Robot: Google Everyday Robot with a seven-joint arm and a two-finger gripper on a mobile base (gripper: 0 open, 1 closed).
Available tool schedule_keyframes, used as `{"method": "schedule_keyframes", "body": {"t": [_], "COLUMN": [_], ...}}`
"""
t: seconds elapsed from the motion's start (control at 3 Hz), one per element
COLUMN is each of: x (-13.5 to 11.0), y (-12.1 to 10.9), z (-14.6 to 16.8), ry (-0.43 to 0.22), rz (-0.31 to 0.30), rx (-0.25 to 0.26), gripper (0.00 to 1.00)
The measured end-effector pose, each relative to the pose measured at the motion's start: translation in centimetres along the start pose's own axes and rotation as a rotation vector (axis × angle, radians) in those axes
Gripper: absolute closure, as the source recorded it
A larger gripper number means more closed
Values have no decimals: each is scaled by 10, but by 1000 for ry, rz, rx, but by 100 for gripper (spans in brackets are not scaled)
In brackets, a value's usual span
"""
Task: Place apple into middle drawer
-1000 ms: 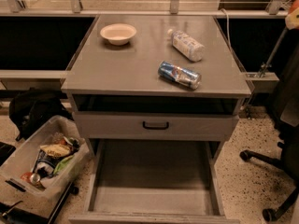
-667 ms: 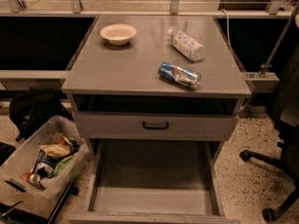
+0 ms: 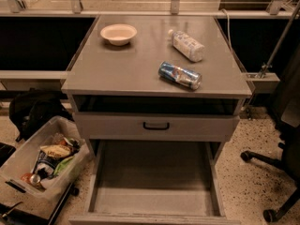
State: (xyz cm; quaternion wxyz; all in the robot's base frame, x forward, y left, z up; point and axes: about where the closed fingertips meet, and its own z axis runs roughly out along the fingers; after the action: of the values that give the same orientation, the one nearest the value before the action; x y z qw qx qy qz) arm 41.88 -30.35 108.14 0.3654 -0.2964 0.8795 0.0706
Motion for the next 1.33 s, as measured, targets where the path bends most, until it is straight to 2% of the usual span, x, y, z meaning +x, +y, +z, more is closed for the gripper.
{"method": "schedule_keyframes", "body": {"t": [0.33,1.0,1.33], "x": [24,-3,-25], "y": [8,-7,26], "z": [26,2,-15], "ry": [48,-16,-127], "rz": [32,9,-76], "rx": [-43,14,25], "gripper": [100,100,100]}}
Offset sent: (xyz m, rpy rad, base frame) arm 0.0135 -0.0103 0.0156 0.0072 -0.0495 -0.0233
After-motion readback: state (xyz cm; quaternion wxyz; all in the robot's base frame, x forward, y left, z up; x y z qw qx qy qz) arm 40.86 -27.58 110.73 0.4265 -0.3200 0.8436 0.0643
